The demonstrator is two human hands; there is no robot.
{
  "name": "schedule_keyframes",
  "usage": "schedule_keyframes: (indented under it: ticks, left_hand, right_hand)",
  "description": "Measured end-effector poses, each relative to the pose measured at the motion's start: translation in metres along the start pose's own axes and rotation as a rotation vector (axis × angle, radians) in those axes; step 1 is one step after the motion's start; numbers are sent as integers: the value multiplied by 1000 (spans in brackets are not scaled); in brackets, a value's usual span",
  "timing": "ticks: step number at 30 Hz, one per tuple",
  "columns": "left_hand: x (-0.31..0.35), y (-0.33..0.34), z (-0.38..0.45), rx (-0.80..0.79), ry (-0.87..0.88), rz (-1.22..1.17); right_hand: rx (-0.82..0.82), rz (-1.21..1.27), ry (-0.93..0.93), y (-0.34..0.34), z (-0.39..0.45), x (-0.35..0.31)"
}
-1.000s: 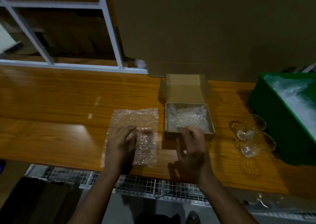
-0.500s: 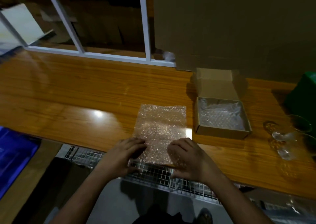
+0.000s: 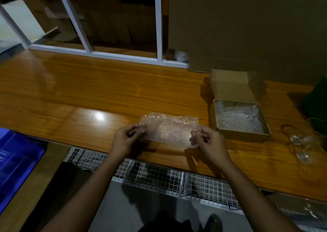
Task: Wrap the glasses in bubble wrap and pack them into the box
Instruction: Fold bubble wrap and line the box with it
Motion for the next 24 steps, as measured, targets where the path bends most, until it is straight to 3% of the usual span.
schedule_keyframes:
  ticks: [3,7,10,14,18,20,24]
  left_hand:
    - [1,6,16,-62,-61,-17]
    - [4,6,37,61,-55,202]
    - [13,10,38,100,-26,389]
    - [12,10,27,104,-49,297]
    - [24,7,22,252,158,591]
    - [31,24,16,245,307,781]
    - [13,60,12,32,406,1101]
  right_hand:
    - [121,-95,102,-2,12,20]
    - [234,-292,103,-3,26,25]
    - [240,-395,115,3,36,27]
    - [198,-501,150,11,42,28]
    - [258,-770,-78,12,30,-19]
    - [184,-830,-235,26,28,-34]
    - [-249,-749,-251,65,26,-7]
Point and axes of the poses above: each hand's wrist, its own z-axis towards the middle knuckle, its own y-axis out of the palm, x = y × z, the point moved 9 cm from there along z, towards the middle knuckle, and after that the axes turned 13 degrees about -y, right-handed, at the moved point
